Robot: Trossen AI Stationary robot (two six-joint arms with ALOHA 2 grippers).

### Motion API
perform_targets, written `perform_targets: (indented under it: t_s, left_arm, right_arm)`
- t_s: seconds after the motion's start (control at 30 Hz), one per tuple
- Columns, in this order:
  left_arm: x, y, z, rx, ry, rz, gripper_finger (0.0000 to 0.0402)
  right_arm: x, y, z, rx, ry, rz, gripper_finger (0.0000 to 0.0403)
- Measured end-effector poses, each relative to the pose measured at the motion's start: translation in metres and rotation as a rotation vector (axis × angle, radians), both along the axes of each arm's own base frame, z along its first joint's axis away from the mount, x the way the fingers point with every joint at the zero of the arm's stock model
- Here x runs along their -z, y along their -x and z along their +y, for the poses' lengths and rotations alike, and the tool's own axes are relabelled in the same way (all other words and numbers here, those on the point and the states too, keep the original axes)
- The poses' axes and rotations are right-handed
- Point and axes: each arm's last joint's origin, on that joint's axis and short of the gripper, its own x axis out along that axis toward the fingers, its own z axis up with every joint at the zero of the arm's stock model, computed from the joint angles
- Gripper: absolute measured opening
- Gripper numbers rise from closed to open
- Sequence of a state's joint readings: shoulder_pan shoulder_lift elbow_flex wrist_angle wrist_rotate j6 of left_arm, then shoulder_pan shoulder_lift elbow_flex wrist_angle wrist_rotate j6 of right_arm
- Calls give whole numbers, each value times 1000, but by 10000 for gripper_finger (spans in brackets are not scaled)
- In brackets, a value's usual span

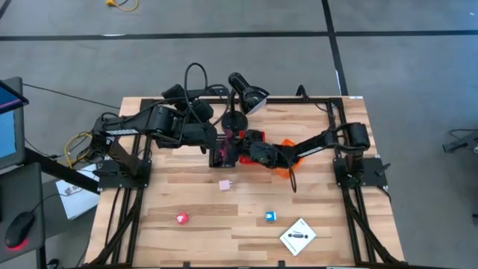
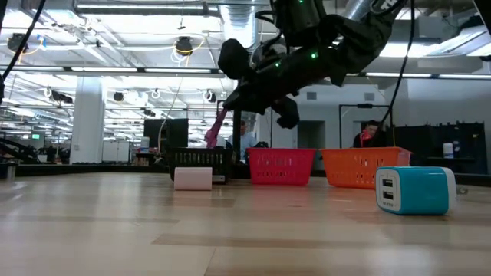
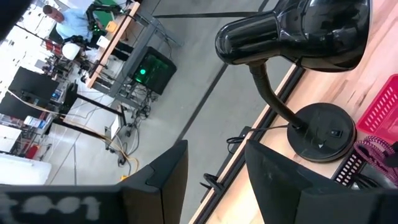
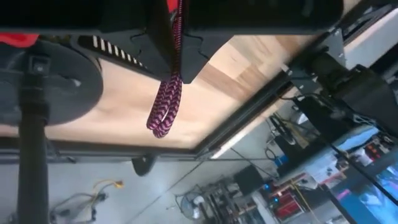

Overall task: Pick and place items into bin
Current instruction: Put the red USB cable into the black bin

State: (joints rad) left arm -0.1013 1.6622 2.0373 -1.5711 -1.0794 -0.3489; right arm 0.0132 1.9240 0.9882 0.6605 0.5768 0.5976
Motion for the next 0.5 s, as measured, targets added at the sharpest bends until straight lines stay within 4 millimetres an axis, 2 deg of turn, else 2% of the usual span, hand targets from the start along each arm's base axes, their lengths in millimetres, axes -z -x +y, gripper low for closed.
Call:
perform_targets:
  t_s: [0.33,0.5]
  left_arm:
    - [1,0,0,1,30,-15,150]
    - [1,0,-1,12,55,-10,150]
  right_arm:
    - [5,-1,0,-12,-24,10,16]
    - [7,-1,-11,-64,-51,19,32]
